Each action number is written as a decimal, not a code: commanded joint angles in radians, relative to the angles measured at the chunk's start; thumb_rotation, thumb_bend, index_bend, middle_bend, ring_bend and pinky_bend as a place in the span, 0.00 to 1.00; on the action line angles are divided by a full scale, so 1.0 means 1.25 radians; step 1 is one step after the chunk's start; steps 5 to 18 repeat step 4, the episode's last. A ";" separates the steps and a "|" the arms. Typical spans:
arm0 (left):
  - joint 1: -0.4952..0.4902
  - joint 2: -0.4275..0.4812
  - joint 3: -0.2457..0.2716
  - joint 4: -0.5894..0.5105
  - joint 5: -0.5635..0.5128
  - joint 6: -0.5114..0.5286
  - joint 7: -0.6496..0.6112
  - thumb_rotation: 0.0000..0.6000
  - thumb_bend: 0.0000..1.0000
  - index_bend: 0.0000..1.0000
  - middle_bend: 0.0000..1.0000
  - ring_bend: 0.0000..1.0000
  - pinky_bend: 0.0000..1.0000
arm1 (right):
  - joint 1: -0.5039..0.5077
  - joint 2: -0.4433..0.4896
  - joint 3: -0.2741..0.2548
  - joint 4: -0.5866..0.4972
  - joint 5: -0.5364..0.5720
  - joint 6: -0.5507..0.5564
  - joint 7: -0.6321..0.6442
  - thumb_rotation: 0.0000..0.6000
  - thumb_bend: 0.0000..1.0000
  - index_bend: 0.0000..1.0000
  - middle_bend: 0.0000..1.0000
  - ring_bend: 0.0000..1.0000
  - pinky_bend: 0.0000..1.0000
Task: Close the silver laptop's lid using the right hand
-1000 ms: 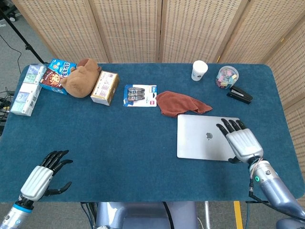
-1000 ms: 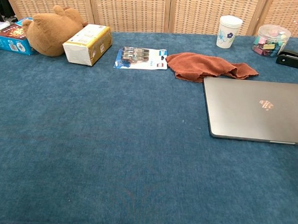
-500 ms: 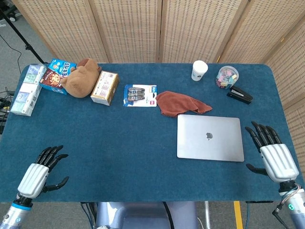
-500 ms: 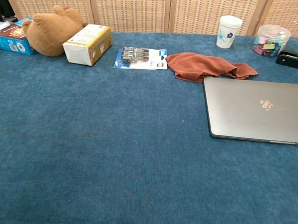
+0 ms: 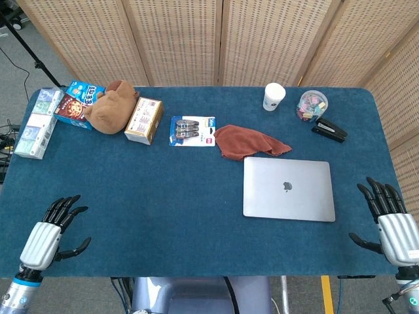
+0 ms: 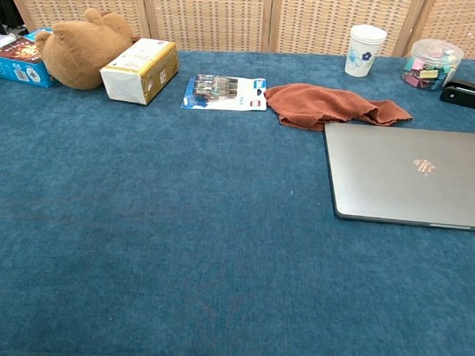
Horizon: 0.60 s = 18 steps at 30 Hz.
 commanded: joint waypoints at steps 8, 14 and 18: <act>0.002 -0.010 0.000 0.009 0.003 -0.001 0.013 0.68 0.29 0.23 0.12 0.08 0.09 | -0.046 -0.054 0.029 0.072 -0.013 0.019 0.030 1.00 0.00 0.00 0.00 0.00 0.02; 0.002 -0.010 0.000 0.009 0.003 -0.001 0.013 0.68 0.29 0.23 0.12 0.08 0.09 | -0.046 -0.054 0.029 0.072 -0.013 0.019 0.030 1.00 0.00 0.00 0.00 0.00 0.02; 0.002 -0.010 0.000 0.009 0.003 -0.001 0.013 0.68 0.29 0.23 0.12 0.08 0.09 | -0.046 -0.054 0.029 0.072 -0.013 0.019 0.030 1.00 0.00 0.00 0.00 0.00 0.02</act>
